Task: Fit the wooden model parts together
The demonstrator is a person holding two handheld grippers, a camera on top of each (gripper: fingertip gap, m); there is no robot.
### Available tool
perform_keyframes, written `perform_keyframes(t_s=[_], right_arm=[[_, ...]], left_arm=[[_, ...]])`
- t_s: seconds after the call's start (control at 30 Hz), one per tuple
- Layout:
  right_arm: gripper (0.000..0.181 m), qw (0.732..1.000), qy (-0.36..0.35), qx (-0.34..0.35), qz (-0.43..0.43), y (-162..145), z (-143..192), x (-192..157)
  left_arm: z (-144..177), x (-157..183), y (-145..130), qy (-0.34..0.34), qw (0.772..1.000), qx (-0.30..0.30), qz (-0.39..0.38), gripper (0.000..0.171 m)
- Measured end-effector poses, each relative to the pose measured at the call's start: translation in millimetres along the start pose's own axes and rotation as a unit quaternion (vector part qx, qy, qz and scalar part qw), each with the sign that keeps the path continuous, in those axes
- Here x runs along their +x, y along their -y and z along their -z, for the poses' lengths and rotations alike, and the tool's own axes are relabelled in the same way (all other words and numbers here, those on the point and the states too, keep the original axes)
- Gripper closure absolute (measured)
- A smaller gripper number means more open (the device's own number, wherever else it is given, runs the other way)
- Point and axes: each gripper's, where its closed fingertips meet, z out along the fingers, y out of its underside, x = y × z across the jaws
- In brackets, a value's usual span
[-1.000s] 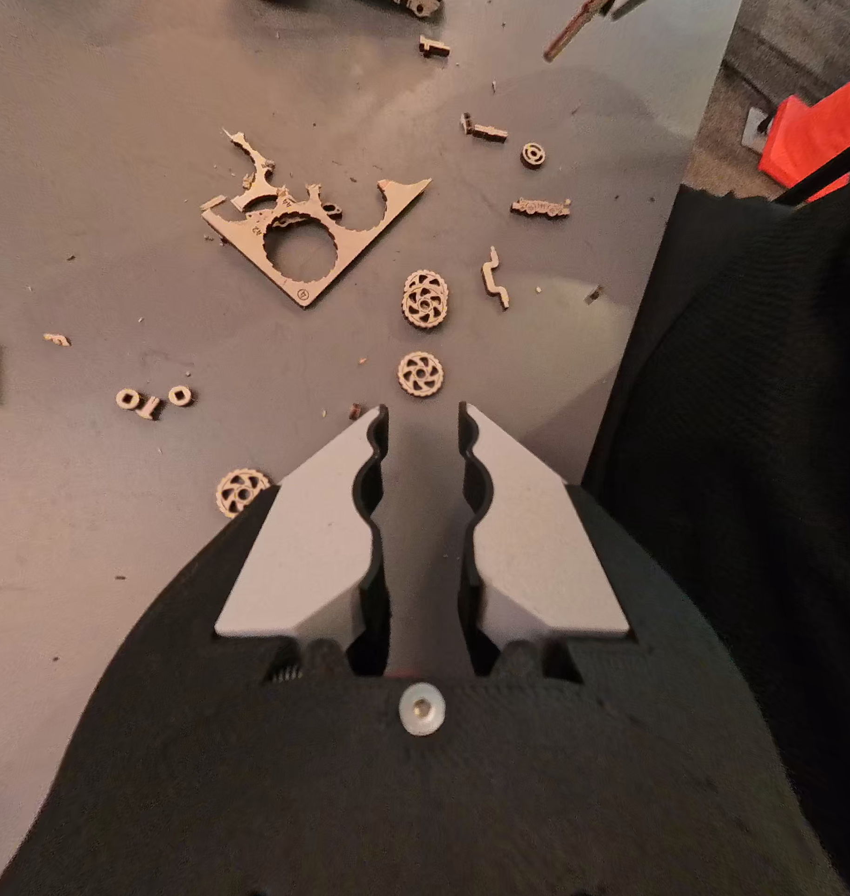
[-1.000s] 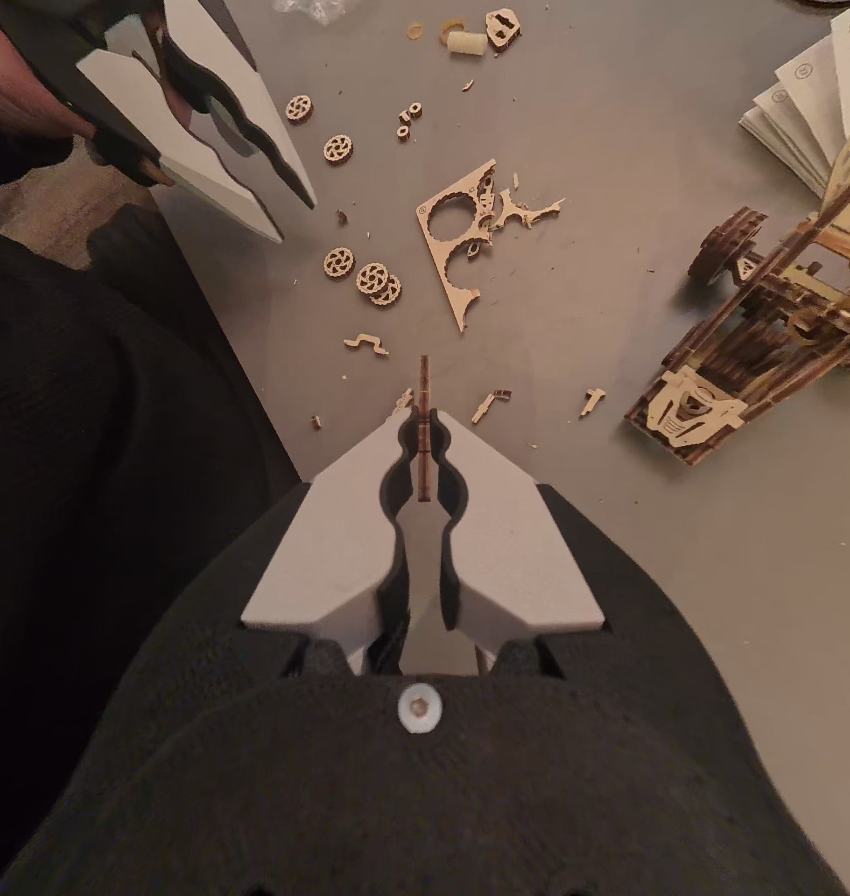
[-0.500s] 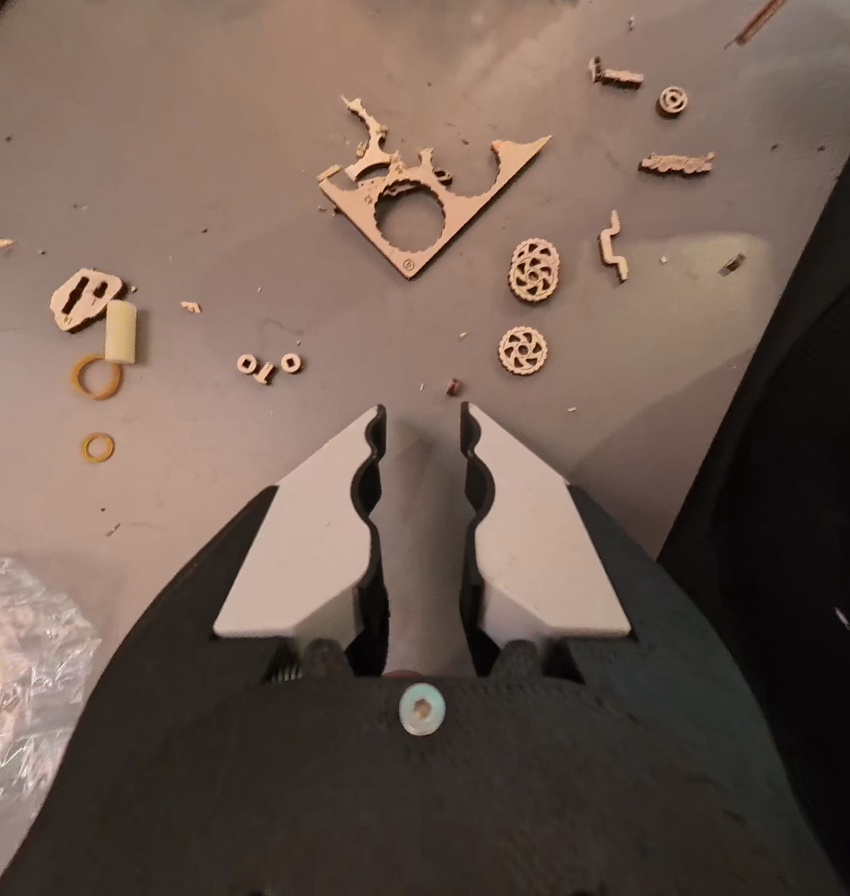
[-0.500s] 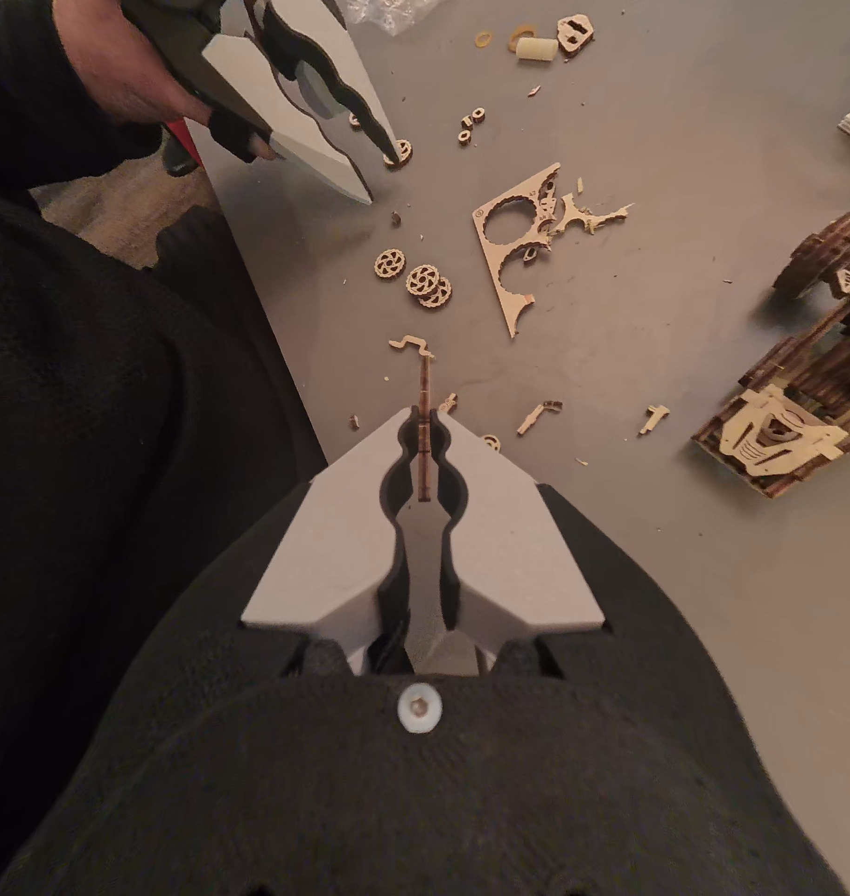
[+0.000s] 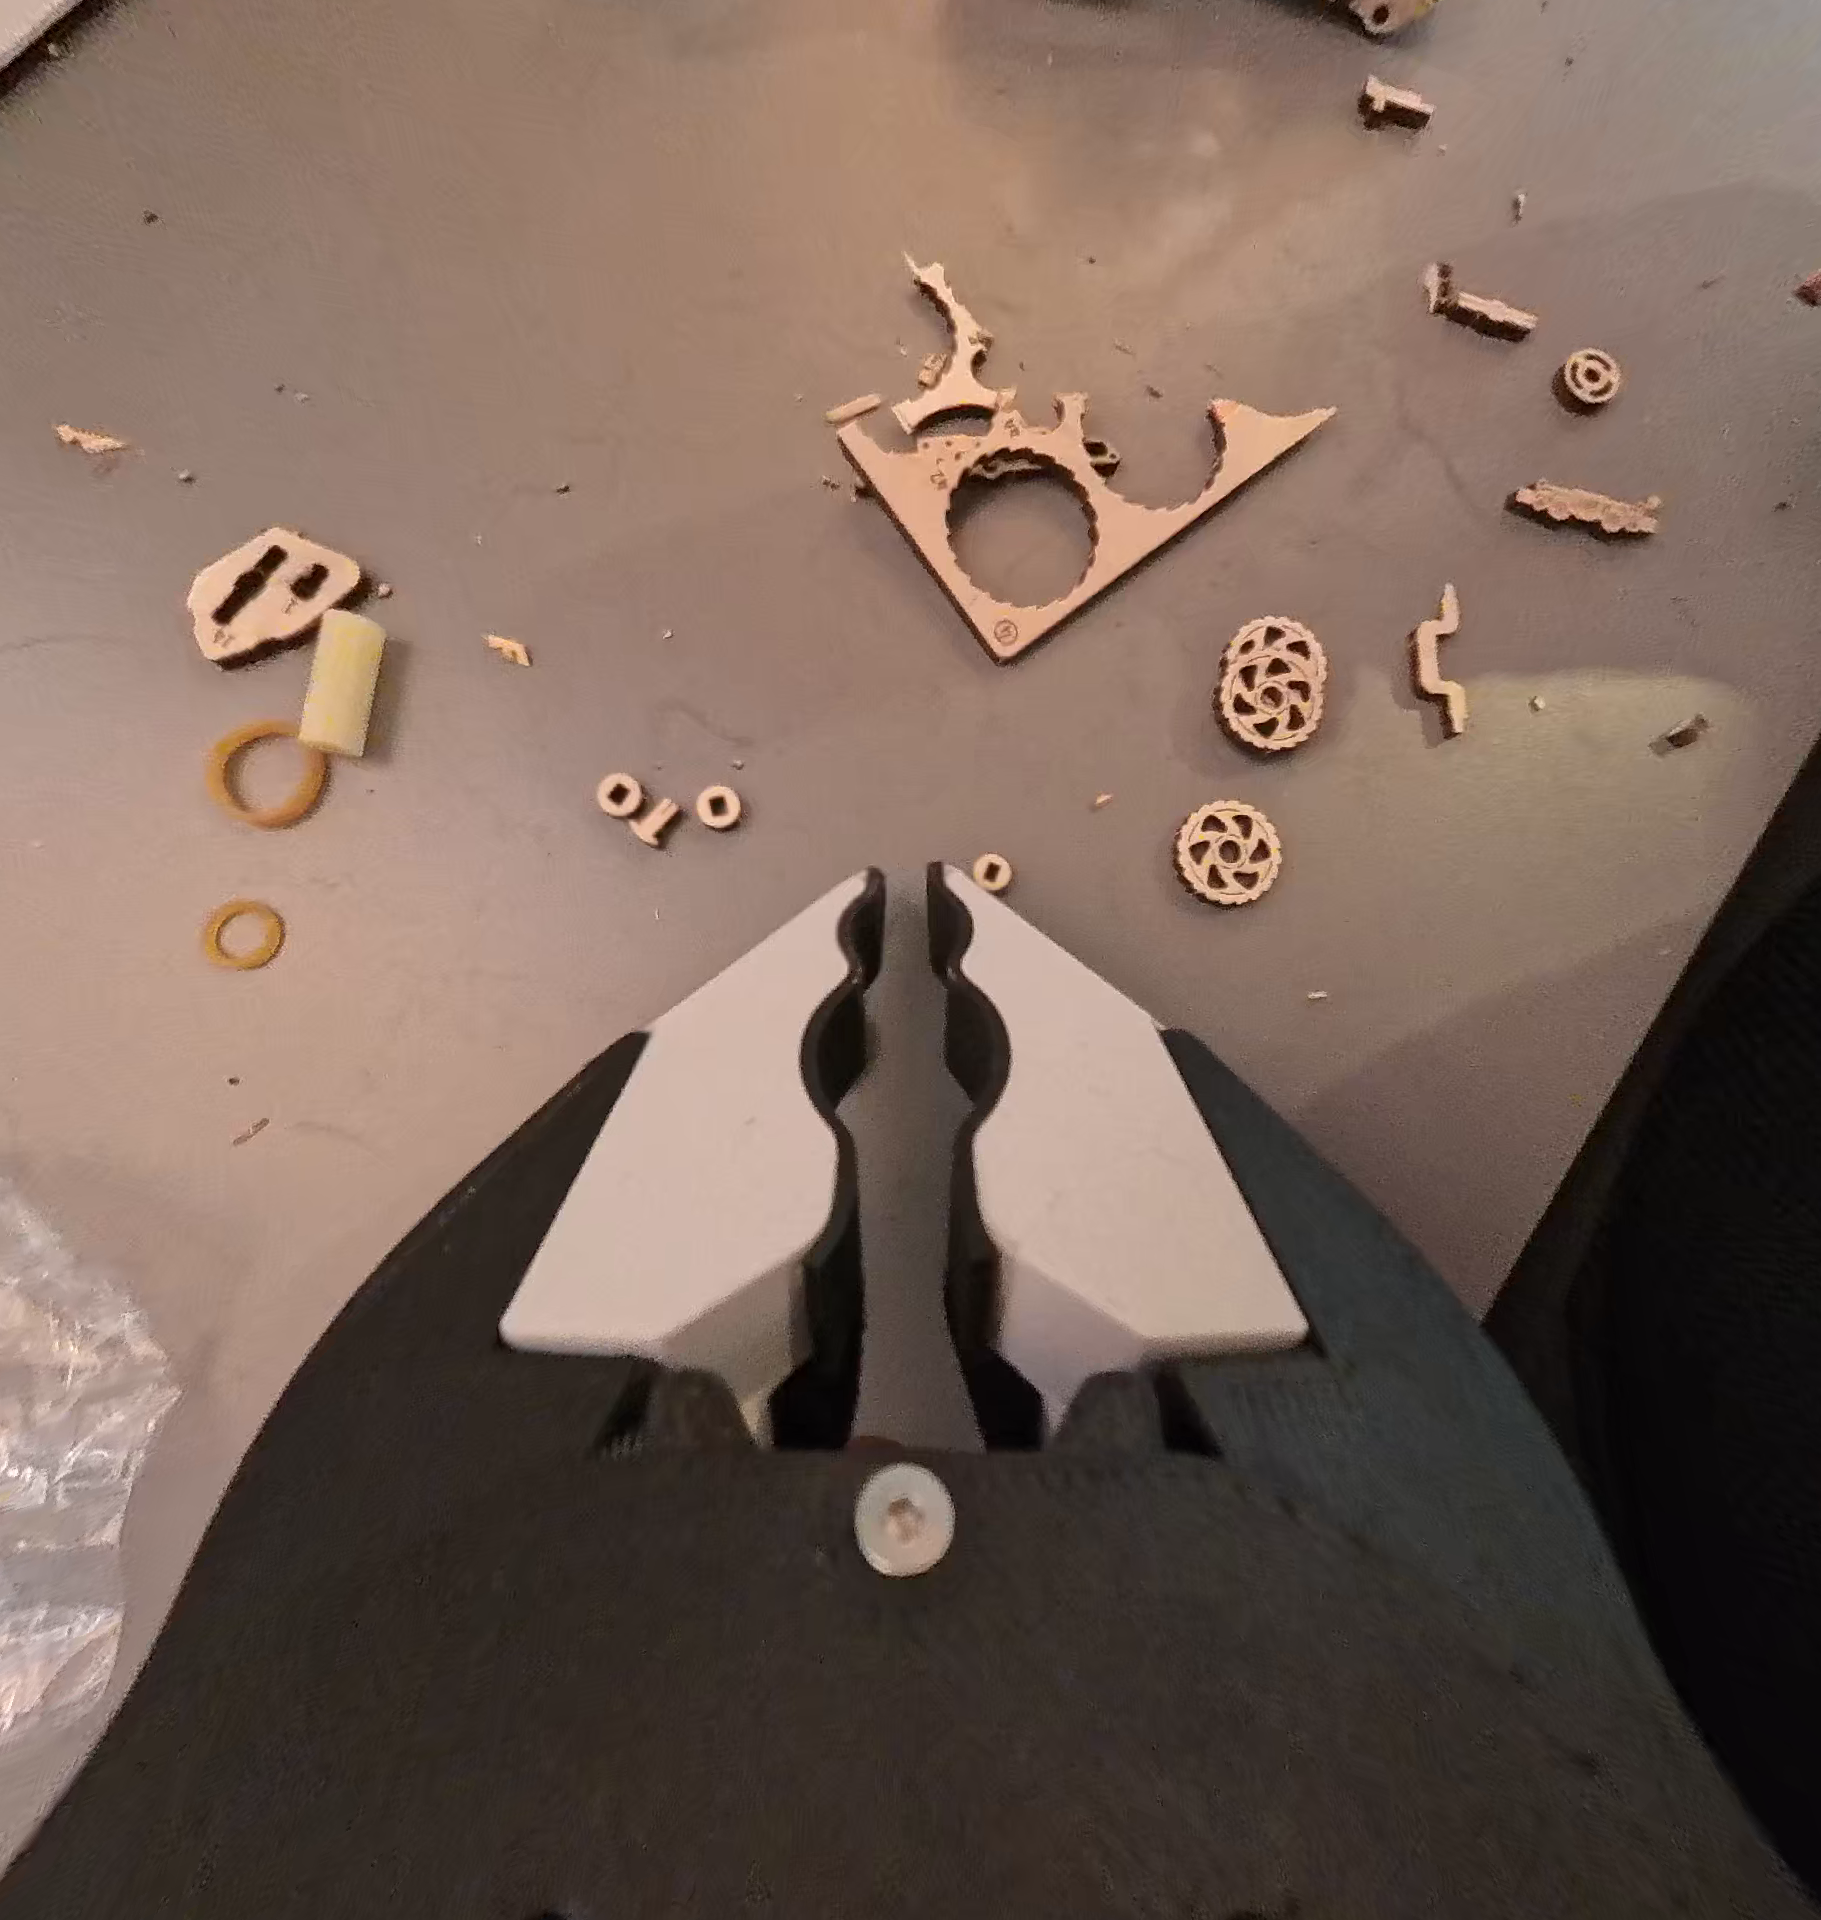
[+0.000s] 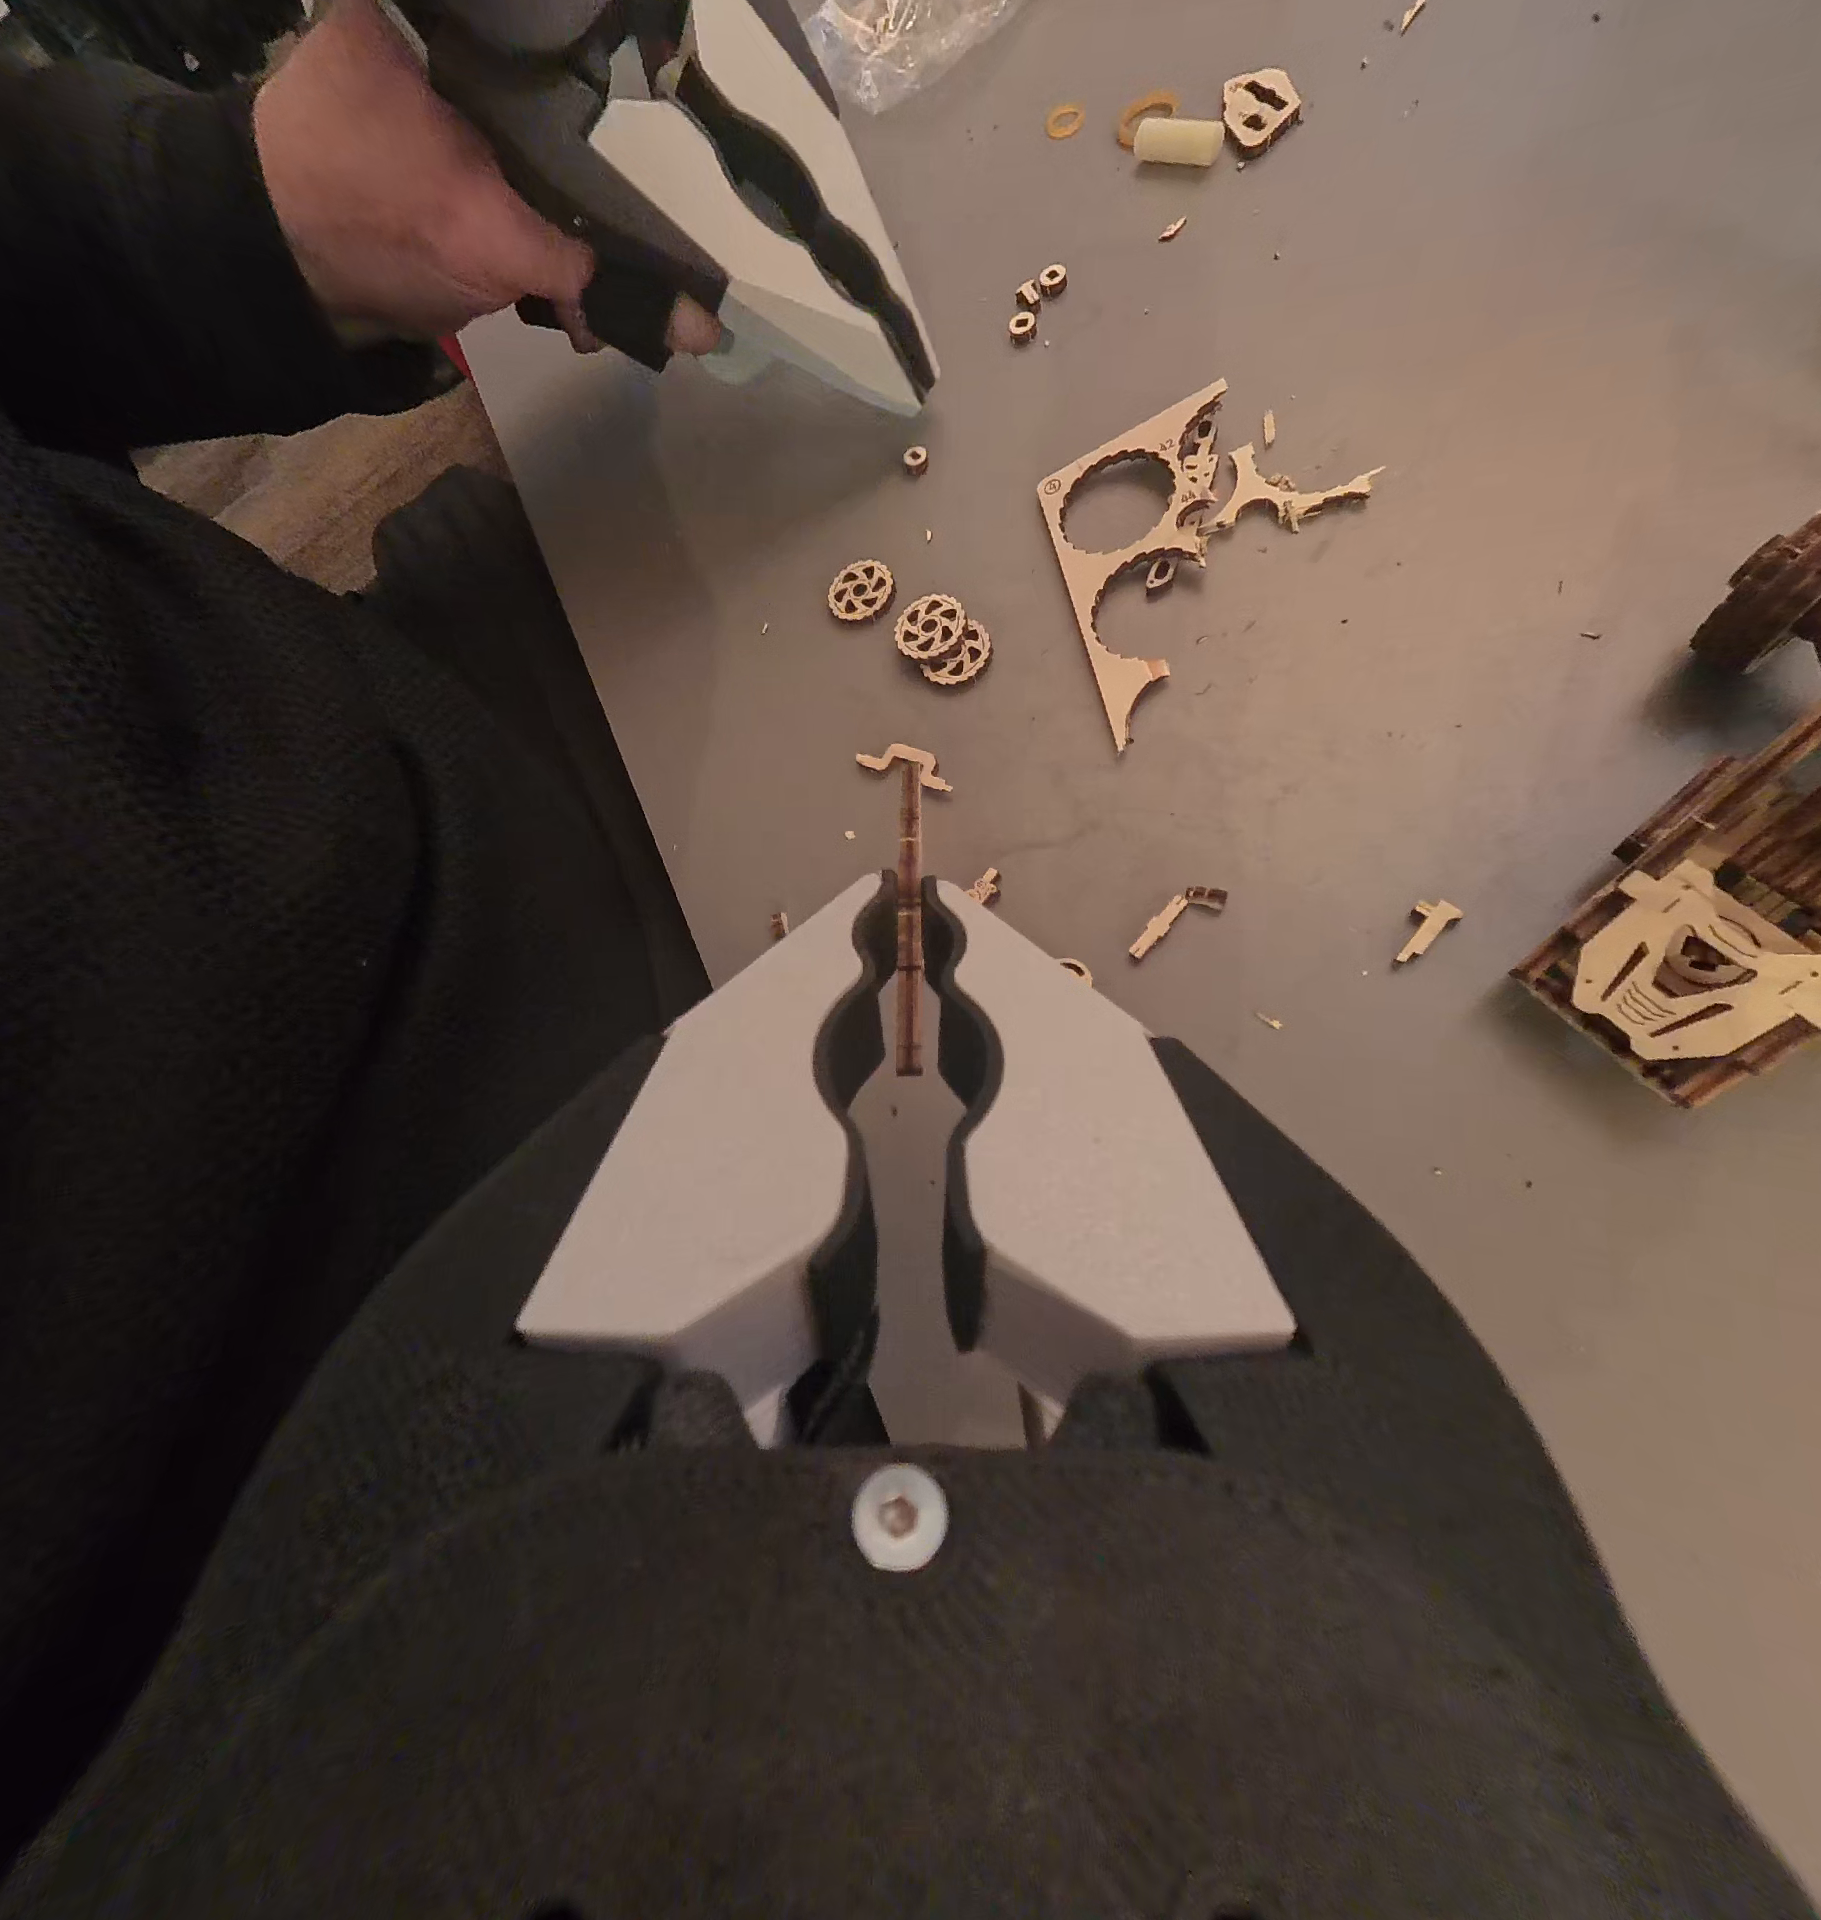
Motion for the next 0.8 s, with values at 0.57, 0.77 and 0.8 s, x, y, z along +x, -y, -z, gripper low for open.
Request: perform_keyframes(t_s=[0.57, 0.77, 0.8], right_arm=[[0.180, 1.000, 0.003, 0.014, -0.001, 9.2, -5.8, -1.9], [0.180, 1.000, 0.007, 0.012, -0.003, 9.2, -9.6, -2.8], [0.180, 1.000, 0.007, 0.012, -0.004, 9.2, -10.1, -2.9]], left_arm=[[23.7, -18.1, -14.0, 0.018, 1.000, -0.010, -0.007, 0.146], [19.1, -14.1, -28.6, -0.002, 0.999, -0.042, 0.001, 0.144], [17.4, -13.0, -29.5, -0.002, 0.999, -0.044, -0.003, 0.145]])
